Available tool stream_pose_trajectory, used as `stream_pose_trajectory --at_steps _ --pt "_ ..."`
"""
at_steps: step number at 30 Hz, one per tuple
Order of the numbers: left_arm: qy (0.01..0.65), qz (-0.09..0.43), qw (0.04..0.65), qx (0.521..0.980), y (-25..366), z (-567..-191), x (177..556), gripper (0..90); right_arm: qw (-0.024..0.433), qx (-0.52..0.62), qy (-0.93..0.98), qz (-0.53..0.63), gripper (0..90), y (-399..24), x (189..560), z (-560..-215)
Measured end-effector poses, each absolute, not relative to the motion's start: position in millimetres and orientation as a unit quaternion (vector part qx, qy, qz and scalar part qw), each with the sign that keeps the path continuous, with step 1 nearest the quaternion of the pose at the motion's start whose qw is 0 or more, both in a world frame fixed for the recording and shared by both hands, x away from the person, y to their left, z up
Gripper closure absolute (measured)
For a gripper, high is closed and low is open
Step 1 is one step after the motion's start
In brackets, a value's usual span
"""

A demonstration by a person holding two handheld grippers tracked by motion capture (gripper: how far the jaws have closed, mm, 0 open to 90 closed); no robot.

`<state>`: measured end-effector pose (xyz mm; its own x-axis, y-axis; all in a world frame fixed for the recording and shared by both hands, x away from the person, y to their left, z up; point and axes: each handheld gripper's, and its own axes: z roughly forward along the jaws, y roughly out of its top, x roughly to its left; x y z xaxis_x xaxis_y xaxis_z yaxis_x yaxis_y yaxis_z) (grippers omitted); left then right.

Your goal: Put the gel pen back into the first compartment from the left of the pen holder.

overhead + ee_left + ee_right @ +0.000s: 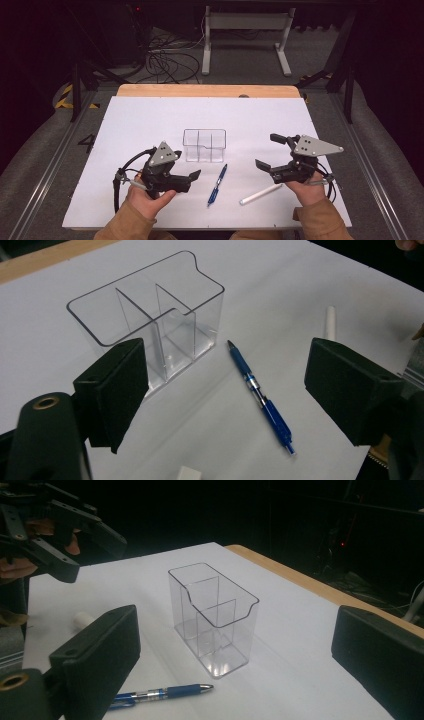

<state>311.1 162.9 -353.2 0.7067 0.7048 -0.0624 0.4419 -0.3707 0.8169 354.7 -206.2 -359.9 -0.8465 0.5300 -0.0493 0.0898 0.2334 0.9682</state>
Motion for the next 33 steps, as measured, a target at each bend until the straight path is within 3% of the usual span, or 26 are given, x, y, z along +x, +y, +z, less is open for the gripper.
stream_pose_trajectory --at_steps 12,33 --pt "0.369 0.091 0.395 0.836 142 -356 326 25.9 0.187 0.2 0.764 0.584 7.2 -206 355 -359" --pt "0.35 0.1 0.352 0.862 99 -377 342 32.4 0.191 0.196 0.764 0.584 7.1 -208 354 -358"
